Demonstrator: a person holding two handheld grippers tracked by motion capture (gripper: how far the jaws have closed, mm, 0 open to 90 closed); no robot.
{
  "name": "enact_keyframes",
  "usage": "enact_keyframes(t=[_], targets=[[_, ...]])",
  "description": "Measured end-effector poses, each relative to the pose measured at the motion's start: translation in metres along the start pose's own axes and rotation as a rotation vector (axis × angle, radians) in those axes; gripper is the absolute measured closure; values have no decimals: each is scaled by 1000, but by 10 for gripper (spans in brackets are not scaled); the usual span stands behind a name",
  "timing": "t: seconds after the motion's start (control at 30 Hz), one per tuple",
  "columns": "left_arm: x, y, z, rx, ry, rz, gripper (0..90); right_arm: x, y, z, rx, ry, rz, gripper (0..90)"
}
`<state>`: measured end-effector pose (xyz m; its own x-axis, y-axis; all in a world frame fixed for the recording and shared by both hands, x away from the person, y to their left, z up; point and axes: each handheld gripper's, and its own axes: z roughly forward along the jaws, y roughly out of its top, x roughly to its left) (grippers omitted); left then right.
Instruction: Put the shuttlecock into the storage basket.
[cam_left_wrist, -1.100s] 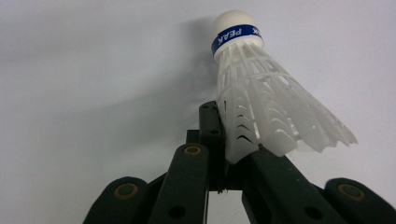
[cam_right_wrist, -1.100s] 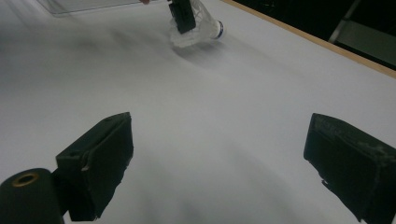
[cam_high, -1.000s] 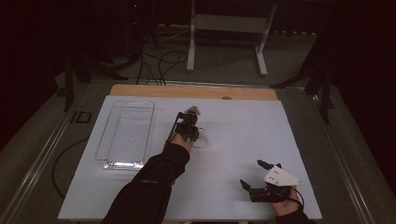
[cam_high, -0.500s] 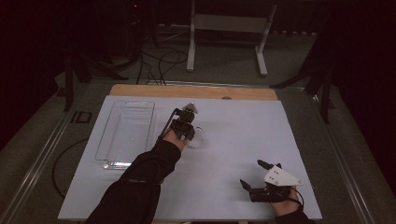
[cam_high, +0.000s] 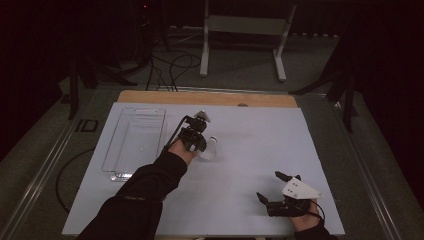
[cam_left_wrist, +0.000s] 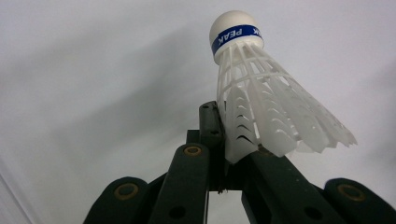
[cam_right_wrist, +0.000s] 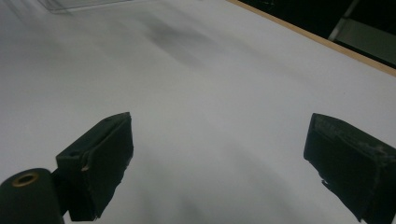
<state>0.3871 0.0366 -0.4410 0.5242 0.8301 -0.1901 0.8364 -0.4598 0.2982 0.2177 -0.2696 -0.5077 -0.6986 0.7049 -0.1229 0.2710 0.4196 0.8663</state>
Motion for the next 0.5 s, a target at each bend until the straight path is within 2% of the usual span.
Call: enact_keyframes(t=[0.03, 0.07, 0.13, 0.2, 0.37, 0.5], targets=[[-4, -2, -4, -3, 1, 24, 900, 0, 0, 0, 1, 0, -2, 84], [-4, -2, -4, -3, 1, 24, 900, 0, 0, 0, 1, 0, -2, 84], [-8, -5, -12, -8, 8, 58, 900, 0, 0, 0, 0, -1, 0, 84], [-8, -6, -14, -9, 1, 62, 900, 0, 0, 0, 2, -1, 0, 84], [-5, -14, -27, -28, 22, 99, 900, 0, 0, 0, 3, 0, 0, 84], [0, -19, -34, -34, 29, 99, 900, 0, 0, 0, -1, 0, 3, 84]])
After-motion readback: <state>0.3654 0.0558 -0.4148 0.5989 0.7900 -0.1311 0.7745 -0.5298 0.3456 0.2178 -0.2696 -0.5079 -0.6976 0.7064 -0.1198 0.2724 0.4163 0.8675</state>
